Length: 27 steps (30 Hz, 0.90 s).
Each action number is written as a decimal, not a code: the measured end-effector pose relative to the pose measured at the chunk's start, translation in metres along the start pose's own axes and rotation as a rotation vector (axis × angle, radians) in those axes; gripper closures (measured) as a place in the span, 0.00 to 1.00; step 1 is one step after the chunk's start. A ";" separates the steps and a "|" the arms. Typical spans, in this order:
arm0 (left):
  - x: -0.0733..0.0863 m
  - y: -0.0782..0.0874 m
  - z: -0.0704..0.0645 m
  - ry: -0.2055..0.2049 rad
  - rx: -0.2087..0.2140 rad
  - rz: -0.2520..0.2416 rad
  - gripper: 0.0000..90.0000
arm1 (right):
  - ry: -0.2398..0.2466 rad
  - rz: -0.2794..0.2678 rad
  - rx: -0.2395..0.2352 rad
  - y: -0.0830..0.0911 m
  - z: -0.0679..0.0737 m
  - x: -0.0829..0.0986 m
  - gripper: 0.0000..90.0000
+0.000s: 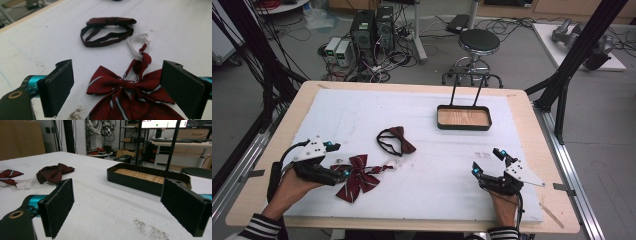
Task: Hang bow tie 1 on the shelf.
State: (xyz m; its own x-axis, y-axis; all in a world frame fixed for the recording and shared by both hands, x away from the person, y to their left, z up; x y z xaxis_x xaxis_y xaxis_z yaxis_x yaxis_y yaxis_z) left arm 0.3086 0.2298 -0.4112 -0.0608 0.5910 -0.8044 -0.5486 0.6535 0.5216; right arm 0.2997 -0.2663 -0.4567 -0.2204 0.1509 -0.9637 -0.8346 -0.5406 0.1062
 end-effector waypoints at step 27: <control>0.003 -0.048 -0.020 -0.046 0.196 0.353 0.29 | -0.007 -0.008 0.002 0.000 -0.001 0.000 0.12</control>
State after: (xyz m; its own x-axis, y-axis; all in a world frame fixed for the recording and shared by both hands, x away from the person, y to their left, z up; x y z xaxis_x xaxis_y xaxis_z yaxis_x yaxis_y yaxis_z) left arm 0.3179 0.1905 -0.4443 -0.1770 0.8126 -0.5553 -0.3313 0.4821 0.8111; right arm 0.2997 -0.2671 -0.4565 -0.2170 0.1607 -0.9629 -0.8371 -0.5380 0.0989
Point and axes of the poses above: each handheld gripper's, and its own axes: y roughly backward along the jaws, x roughly out of its underside, z roughly to its left, the point moved 4 cm from there along -y, roughly forward along the jaws, and after that the axes turned 14 degrees about -y, right-handed, at the moved point
